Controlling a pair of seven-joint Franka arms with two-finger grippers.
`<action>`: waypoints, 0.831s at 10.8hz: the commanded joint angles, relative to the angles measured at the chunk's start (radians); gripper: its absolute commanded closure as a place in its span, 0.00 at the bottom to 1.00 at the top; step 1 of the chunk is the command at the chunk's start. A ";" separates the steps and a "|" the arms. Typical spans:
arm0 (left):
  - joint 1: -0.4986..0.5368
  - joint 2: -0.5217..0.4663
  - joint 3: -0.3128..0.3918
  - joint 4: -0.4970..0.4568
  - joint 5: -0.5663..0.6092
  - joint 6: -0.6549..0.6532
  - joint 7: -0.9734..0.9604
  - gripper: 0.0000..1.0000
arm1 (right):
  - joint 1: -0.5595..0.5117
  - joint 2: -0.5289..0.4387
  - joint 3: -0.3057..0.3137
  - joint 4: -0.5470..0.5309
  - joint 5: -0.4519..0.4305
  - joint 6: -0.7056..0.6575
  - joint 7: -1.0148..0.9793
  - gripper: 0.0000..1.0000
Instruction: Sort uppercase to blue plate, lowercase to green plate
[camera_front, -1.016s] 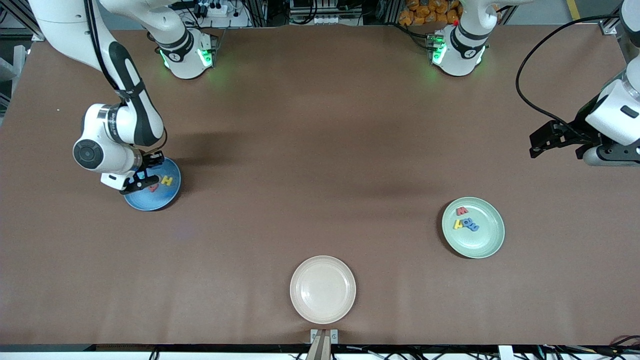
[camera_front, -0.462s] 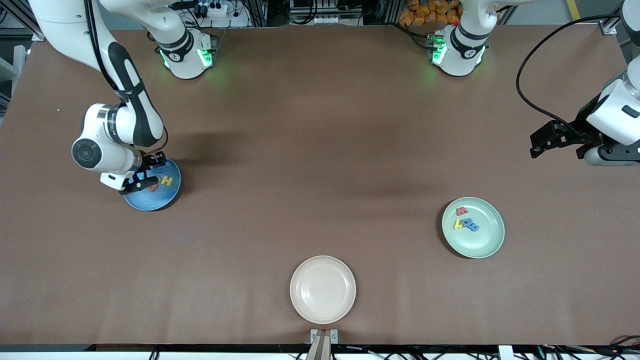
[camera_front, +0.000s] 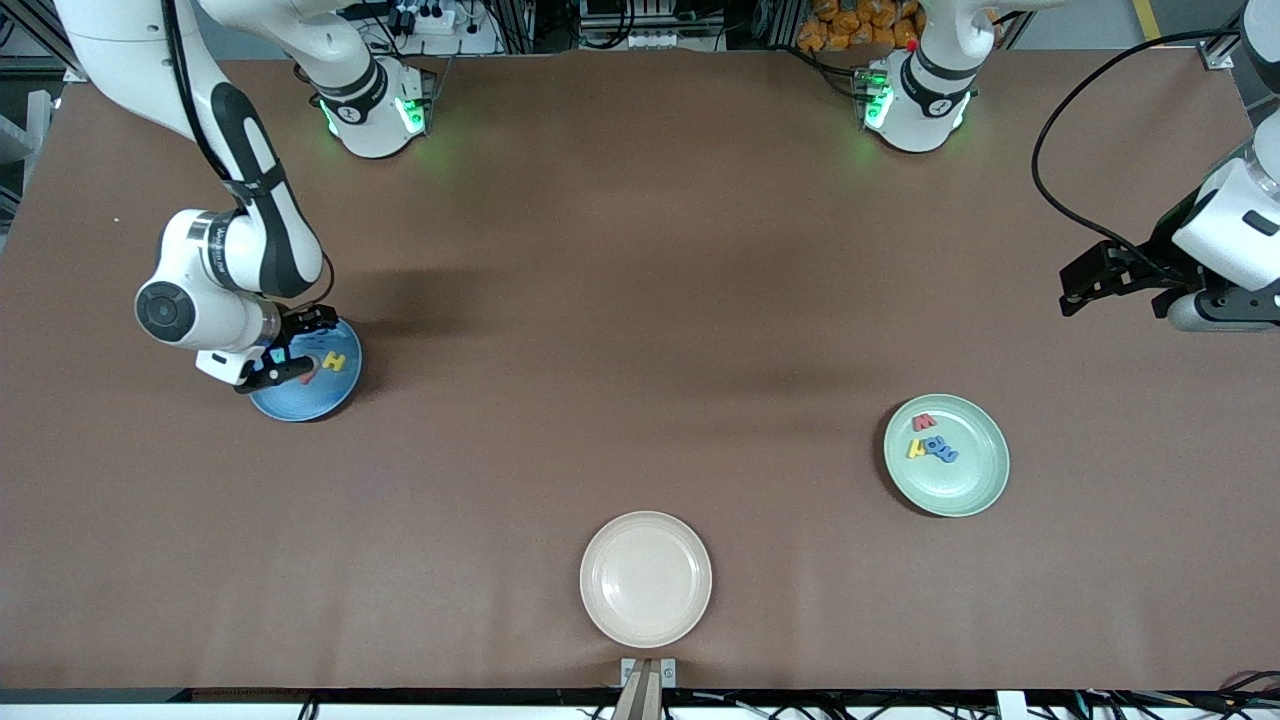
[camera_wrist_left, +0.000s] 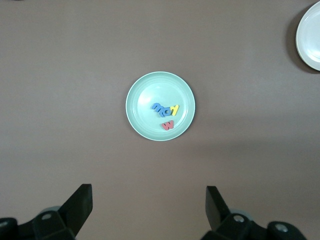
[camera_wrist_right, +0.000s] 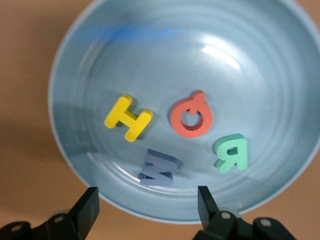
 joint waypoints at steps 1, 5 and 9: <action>-0.002 -0.003 0.001 0.016 -0.017 -0.016 -0.009 0.00 | -0.044 -0.061 0.010 0.110 0.010 -0.155 -0.003 0.09; 0.000 -0.003 0.001 0.018 -0.017 -0.016 -0.001 0.00 | -0.130 -0.112 0.046 0.365 0.004 -0.431 0.003 0.08; 0.005 -0.005 0.001 0.019 -0.016 -0.016 0.002 0.00 | -0.187 -0.164 0.149 0.585 -0.059 -0.577 0.170 0.01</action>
